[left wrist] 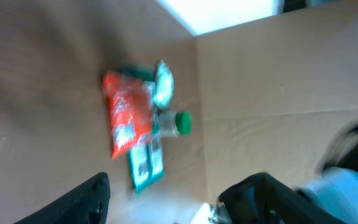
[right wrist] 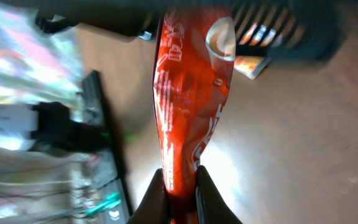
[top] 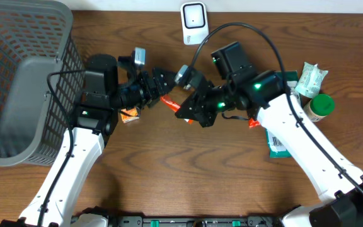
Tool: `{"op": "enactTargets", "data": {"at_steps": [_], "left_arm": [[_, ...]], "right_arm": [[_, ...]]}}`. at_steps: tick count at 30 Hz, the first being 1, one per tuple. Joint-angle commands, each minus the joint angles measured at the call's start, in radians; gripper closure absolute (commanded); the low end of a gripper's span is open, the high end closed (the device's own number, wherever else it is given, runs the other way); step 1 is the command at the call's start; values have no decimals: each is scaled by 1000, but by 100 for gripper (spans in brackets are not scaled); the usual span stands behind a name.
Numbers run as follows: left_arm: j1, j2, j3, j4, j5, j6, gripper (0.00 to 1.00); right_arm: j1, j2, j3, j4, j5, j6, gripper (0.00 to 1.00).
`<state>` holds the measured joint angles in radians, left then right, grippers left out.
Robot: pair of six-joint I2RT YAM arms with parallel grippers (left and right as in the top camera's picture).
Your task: Scan the item barcode
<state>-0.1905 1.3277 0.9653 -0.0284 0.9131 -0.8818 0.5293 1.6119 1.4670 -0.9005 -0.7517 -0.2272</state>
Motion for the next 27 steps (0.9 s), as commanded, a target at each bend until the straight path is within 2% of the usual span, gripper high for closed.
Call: {"op": "enactTargets", "data": {"at_steps": [1, 6, 12, 16, 22, 27], "left_arm": [[34, -10, 14, 131, -4, 35, 24], [112, -35, 14, 170, -5, 35, 24], [195, -47, 14, 165, -5, 35, 24], [249, -47, 14, 123, -6, 37, 24], [292, -47, 14, 17, -20, 119, 24], [299, -47, 14, -153, -150, 204, 24]], "right_arm": [[-91, -2, 11, -17, -332, 121, 99], [-202, -2, 10, -75, -615, 159, 99], [-272, -2, 10, -87, -792, 99, 99], [-274, -3, 10, -101, -810, 112, 99], [-274, -10, 10, -197, -810, 106, 99], [-274, -67, 10, -220, -810, 99, 99]]}}
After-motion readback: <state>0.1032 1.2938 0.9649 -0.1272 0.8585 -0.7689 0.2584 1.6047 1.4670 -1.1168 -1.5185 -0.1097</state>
